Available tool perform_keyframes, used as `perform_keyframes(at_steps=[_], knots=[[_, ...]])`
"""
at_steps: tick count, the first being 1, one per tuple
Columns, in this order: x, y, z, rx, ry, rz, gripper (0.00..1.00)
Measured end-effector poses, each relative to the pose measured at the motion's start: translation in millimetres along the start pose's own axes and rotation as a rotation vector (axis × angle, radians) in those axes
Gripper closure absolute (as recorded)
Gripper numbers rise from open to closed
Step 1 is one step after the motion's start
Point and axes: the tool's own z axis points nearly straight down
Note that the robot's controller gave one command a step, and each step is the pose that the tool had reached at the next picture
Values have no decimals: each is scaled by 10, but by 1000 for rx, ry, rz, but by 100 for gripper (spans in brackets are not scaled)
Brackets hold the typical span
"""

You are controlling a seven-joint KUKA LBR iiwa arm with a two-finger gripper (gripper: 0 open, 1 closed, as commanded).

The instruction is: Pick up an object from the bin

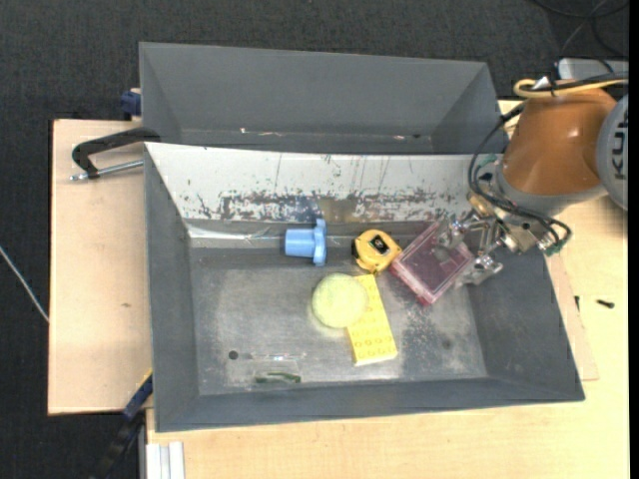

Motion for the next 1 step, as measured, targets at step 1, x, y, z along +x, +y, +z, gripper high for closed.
perform_keyframes(at_steps=[1], knots=[[22, 49, -10, 15, -5, 1, 100]])
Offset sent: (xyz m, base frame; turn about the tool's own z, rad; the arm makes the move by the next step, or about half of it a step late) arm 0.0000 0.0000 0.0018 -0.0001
